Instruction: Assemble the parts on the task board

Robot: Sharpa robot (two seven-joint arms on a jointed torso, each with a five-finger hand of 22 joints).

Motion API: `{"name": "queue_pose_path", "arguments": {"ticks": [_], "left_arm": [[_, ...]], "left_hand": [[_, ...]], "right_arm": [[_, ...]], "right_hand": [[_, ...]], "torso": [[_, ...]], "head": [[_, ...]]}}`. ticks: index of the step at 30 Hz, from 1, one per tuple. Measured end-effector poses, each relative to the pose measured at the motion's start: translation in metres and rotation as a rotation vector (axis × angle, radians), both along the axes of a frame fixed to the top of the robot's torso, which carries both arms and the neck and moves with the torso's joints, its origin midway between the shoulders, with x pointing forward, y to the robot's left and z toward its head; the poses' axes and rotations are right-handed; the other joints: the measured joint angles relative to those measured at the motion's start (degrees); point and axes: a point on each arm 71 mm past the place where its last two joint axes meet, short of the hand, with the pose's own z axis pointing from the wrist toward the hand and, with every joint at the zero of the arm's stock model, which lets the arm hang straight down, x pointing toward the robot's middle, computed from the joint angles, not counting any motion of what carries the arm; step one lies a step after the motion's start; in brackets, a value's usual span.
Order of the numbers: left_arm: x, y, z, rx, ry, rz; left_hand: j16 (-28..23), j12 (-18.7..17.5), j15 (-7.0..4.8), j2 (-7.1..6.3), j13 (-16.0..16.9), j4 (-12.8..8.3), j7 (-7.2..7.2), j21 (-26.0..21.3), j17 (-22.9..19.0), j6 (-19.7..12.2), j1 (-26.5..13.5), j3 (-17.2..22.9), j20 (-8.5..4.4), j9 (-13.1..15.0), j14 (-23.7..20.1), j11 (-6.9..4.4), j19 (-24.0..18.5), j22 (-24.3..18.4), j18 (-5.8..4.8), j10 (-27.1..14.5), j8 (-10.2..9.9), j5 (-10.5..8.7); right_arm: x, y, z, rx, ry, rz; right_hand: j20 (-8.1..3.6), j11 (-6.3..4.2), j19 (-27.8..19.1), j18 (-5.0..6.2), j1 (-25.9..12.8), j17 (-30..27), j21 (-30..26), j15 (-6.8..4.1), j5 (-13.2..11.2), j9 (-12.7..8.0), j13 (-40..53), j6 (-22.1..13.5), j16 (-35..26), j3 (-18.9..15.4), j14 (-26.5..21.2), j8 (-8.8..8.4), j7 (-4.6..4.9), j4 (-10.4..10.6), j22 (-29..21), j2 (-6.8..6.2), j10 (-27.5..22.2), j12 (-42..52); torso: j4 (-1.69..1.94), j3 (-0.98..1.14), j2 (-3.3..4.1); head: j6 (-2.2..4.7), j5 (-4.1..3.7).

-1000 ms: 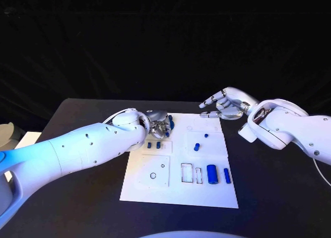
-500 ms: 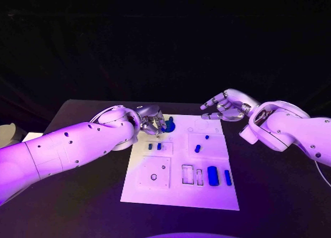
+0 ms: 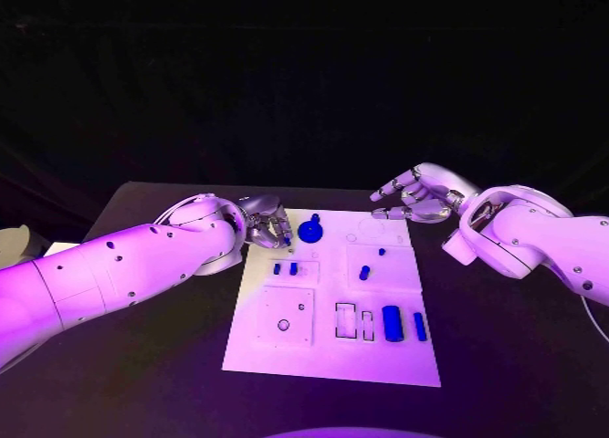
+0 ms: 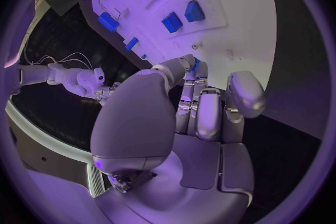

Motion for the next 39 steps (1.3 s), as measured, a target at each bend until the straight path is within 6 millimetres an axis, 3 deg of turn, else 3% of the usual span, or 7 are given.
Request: {"name": "queue_pose_path", "arguments": {"ticks": [11, 39], "left_arm": [[0.001, -0.001, -0.011, 0.025, 0.025, 0.005], [0.003, -0.007, -0.012, 0.038, 0.029, -0.004]], "left_hand": [[0.00, -0.24, 0.00, 0.00, -0.01, 0.15, 0.00, 0.00, -0.26, -0.01, -0.59, -0.16, 0.00, -0.01, 0.00, 0.00, 0.00, -0.12, 0.00, 0.00, -0.23, 0.00], [0.00, -0.24, 0.00, 0.23, 0.11, 0.06, -0.21, -0.24, -0.35, 0.19, -0.81, -0.54, 0.00, 0.05, 0.00, -0.22, 0.00, -0.29, 0.00, 0.21, -0.34, -0.23]], "right_arm": [[0.000, 0.000, 0.000, 0.000, 0.000, 0.000], [0.000, 0.000, 0.000, 0.000, 0.001, 0.001]], "right_hand": [[0.00, 0.00, 0.00, 0.00, 0.00, -0.01, 0.00, 0.00, 0.00, 0.00, 0.00, 0.00, 0.00, 0.00, 0.00, 0.00, 0.00, 0.00, 0.00, 0.00, 0.00, 0.00], [0.00, 0.00, 0.00, 0.00, 0.00, 0.04, 0.00, 0.00, -0.01, 0.00, 0.04, 0.00, 0.00, 0.00, 0.00, 0.00, 0.00, 0.00, 0.03, 0.00, 0.00, 0.00]], "torso": [[-0.11, -0.02, 0.08], [-0.05, 0.07, 0.01]], "head": [[-0.12, -0.05], [-0.37, -0.07]]}}
